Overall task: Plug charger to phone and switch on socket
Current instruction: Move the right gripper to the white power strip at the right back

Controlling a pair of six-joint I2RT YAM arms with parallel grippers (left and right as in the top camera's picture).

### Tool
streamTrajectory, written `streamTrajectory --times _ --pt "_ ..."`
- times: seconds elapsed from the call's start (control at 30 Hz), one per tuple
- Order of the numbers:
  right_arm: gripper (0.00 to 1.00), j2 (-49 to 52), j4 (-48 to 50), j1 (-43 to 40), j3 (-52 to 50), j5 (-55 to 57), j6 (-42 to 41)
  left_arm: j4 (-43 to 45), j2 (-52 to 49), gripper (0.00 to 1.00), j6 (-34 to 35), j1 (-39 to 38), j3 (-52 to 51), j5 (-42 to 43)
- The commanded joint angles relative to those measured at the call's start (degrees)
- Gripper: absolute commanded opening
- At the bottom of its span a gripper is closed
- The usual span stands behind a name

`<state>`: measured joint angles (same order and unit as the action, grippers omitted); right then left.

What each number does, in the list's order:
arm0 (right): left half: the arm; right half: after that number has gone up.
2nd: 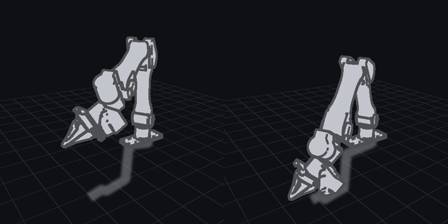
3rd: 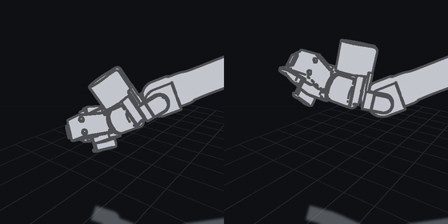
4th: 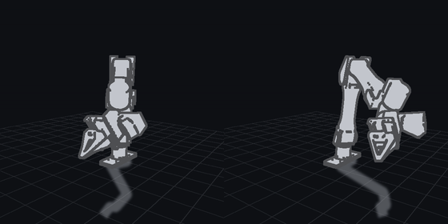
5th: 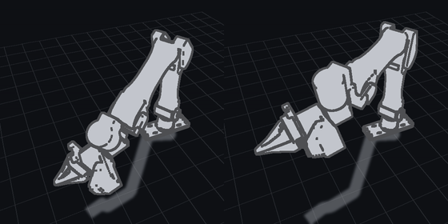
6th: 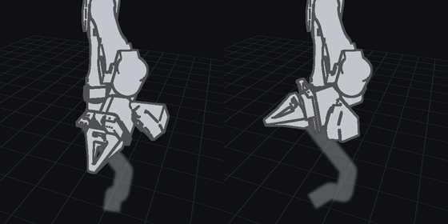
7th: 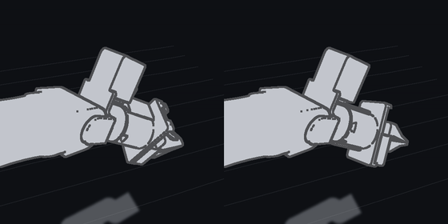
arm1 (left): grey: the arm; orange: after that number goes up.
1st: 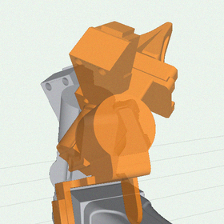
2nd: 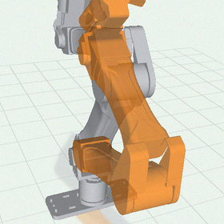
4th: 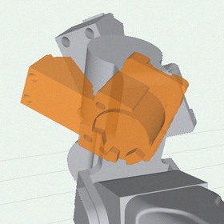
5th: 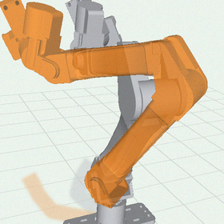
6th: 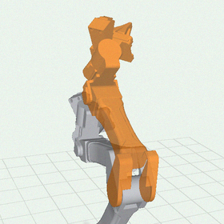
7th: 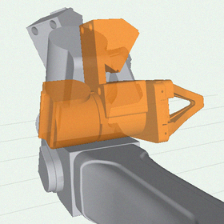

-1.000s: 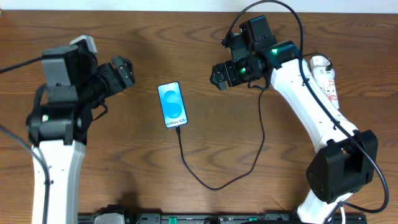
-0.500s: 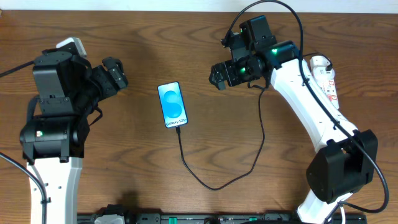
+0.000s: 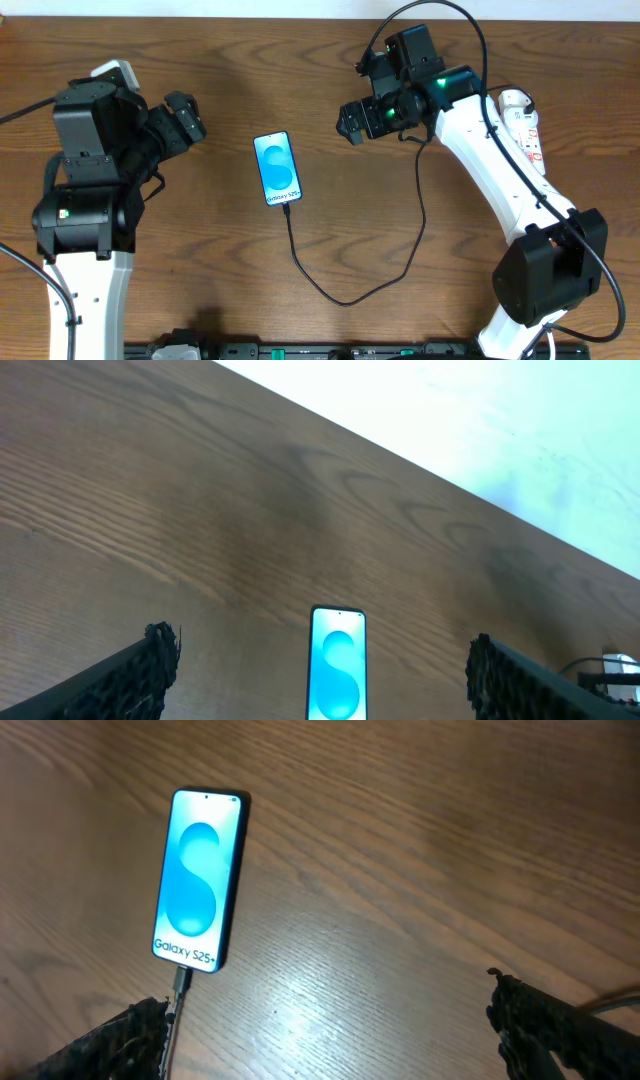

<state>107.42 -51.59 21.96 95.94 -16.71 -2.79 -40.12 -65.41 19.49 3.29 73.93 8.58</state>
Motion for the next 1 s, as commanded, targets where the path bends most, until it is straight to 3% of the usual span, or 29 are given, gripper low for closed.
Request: streamTrajectory --times 0.0,0.3,0.73,0.87,0.93,0.97 --pt "0.99 -0.1 0.2 0.1 0.4 1.9 1.1 -0.2 -0.2 0.93 -0.2 0.3 -0.1 -1.2" --pt "0.99 -0.1 -1.5 -2.1 0.4 1.4 -1.9 -0.2 -0.2 0.93 -0.2 0.3 -0.1 -1.2" --pt "0.98 -0.1 -5.1 -12.8 0.4 -1.7 -3.6 -0.2 -0.2 0.93 -0.2 0.3 -0.1 -1.2" --pt "0.91 -0.1 -5.2 -16.0 0.4 -1.7 -3.5 -0.2 -0.2 0.93 -0.2 0.3 -0.1 -1.2" --pt "0.82 -0.1 -5.2 -18.1 0.4 -1.7 -3.3 -0.2 -0.2 0.93 -0.2 0.3 -0.1 -1.2" --pt "0.69 -0.1 -5.2 -19.1 0.4 -1.7 -3.3 -0.2 -0.2 0.93 -0.2 0.3 -0.1 -1.2"
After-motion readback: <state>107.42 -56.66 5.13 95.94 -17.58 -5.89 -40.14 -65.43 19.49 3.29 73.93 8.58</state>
